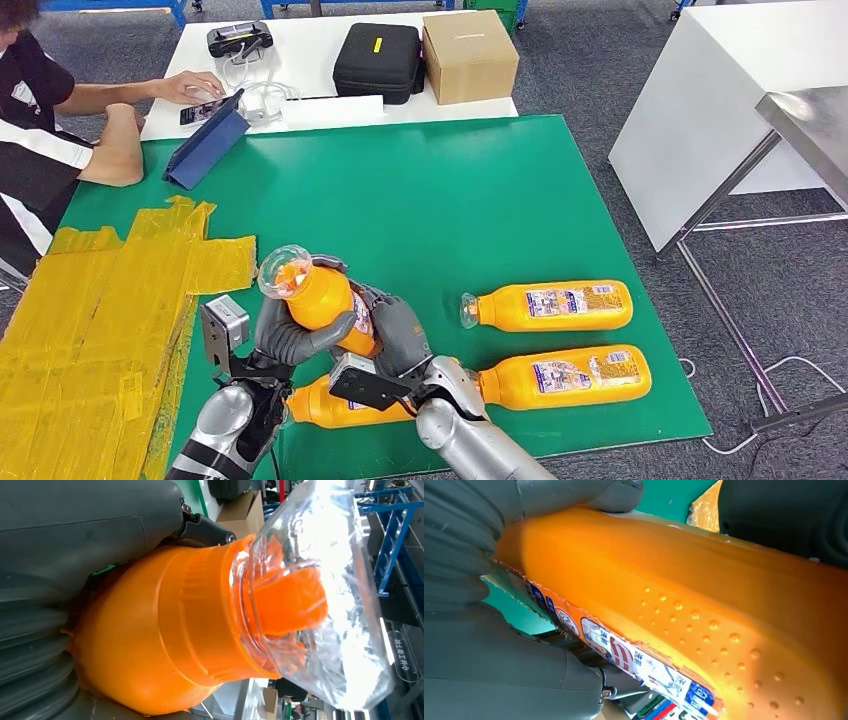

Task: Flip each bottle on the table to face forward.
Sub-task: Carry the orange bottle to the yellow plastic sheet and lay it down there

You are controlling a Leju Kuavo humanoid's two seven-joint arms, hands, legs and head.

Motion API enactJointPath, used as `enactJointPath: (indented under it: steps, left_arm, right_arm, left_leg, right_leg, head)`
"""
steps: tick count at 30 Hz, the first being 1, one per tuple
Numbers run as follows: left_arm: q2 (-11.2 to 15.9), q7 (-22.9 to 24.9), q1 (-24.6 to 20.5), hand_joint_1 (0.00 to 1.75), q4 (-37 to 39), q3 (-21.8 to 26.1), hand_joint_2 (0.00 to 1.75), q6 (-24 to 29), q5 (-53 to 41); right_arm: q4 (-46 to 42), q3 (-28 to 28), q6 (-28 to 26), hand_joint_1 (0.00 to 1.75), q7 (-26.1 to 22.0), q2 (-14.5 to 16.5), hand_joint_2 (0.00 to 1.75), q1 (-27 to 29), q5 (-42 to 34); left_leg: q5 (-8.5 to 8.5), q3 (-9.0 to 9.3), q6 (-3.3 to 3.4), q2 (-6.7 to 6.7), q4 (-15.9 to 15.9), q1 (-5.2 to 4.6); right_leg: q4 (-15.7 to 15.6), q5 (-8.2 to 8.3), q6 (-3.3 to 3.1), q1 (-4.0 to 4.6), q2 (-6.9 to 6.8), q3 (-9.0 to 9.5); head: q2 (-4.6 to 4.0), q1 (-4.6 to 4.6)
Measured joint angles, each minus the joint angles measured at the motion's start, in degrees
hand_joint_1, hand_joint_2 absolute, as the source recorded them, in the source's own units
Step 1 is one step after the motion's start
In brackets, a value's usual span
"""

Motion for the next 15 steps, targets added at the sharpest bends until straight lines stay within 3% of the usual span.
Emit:
enactJointPath:
  steps: [5,6,9,10,15]
  left_arm:
    - [0.0,-0.5,-0.1,1.75,-0.1,0.0,1.75,0.8,-0.7]
    - [0.0,-0.6,-0.1,1.75,-0.2,0.0,1.75,1.0,-0.8]
    - [0.0,-0.8,-0.2,1.75,-0.6,0.0,1.75,1.3,-0.9]
    - [0.0,-0.8,-0.2,1.75,-0.6,0.0,1.75,1.5,-1.1]
    - [0.0,-2.6,0.0,1.75,-2.5,0.3,1.75,5.8,-3.8]
  right_arm:
    - [-2.8,-0.1,-1.2,1.75,-0.6,-0.2,1.75,1.5,-1.4]
    - [-3.5,-0.1,-1.3,1.62,-0.5,-0.3,1.75,1.9,-1.5]
    - [-5.4,-0.2,-1.4,0.31,-0.3,-0.6,1.75,2.6,-1.8]
    - [-6.0,-0.3,-1.6,0.00,-0.3,-0.6,1.75,2.8,-2.0]
    - [-11.6,-0.7,-3.2,0.00,-0.9,-1.2,1.75,4.8,-4.4]
  left_leg:
    - [0.00,0.00,0.00,0.00,0.0,0.00]
    - [0.00,0.00,0.00,0.00,0.0,0.00]
    - [0.00,-0.01,0.00,-0.01,0.0,0.00]
    - [0.00,-0.01,0.00,-0.01,0.0,0.00]
    - [0.01,-0.02,0.01,-0.04,0.0,0.00]
  right_leg:
    - [0.0,0.00,0.00,0.00,0.00,0.00]
    - [0.0,0.00,0.00,0.00,0.00,0.00]
    - [0.0,0.00,0.00,0.00,0.00,0.00]
    - [0.0,0.00,0.00,0.00,0.00,0.00]
    - [0.0,0.00,0.00,0.00,-0.03,0.02]
  head:
    - [0.00,0.00]
    - [0.00,0.00]
    - [0.00,0.00]
    - [0.00,0.00]
    - [0.00,-0.01]
